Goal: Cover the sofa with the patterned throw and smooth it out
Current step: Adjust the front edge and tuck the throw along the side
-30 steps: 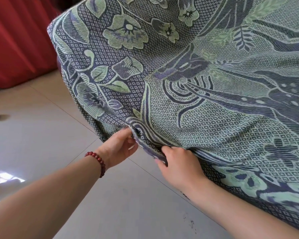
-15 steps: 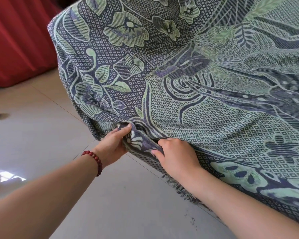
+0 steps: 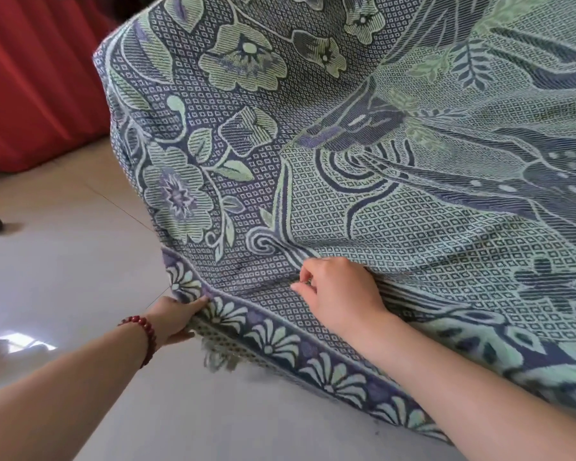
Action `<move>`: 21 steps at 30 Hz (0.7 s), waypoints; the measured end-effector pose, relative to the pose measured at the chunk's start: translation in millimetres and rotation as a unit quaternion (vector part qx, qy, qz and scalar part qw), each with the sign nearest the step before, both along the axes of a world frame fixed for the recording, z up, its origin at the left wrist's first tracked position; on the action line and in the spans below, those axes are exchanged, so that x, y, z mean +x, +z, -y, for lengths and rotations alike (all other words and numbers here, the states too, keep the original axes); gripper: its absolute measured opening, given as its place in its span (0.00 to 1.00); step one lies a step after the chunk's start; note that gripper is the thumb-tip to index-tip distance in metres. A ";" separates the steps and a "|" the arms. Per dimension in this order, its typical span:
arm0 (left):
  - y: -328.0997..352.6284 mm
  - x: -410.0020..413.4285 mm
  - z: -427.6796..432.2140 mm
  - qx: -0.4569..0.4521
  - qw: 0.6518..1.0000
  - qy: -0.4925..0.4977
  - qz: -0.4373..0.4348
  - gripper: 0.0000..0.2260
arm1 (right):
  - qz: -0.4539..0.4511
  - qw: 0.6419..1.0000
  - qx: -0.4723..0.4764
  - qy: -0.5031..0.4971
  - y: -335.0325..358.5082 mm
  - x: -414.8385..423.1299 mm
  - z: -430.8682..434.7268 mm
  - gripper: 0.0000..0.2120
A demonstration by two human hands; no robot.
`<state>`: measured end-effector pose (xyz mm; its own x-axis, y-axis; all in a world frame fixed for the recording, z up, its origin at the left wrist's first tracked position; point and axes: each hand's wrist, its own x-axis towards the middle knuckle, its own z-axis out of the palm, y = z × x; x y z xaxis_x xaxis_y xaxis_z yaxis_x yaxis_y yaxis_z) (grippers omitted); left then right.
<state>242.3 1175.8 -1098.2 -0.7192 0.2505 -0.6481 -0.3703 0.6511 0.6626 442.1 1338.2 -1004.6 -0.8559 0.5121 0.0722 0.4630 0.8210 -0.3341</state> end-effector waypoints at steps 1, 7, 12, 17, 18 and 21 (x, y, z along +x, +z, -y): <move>2.4 -1.2 -1.7 0.009 1.000 0.000 0.005 0.14 | -0.001 1.000 -0.003 0.002 -0.1 -0.8 0.8 0.11; 12.5 15.5 -46.3 0.105 0.994 0.033 0.005 0.13 | -0.019 1.000 -0.003 0.011 4.0 -1.6 1.8 0.10; 43.3 54.1 -77.0 0.229 0.970 -0.022 0.082 0.11 | -0.031 1.000 0.005 0.002 8.0 5.3 -3.1 0.08; 87.9 79.5 -96.4 0.380 0.918 -0.108 -0.032 0.11 | -0.085 0.996 0.024 0.006 21.1 15.5 -8.2 0.07; 97.4 83.9 -102.1 0.390 0.908 -0.127 -0.089 0.11 | -0.105 0.994 0.032 0.007 25.1 17.3 -9.9 0.05; 123.2 94.6 -118.2 0.417 0.849 -0.192 -0.263 0.09 | -0.159 0.985 0.064 0.005 34.6 19.9 -12.9 0.05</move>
<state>337.0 1294.0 -975.0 -0.6165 0.7453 0.2538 0.2520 -0.1187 0.9604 462.0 1351.1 -970.0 -0.7845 0.4726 0.4015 0.3429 0.8701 -0.3540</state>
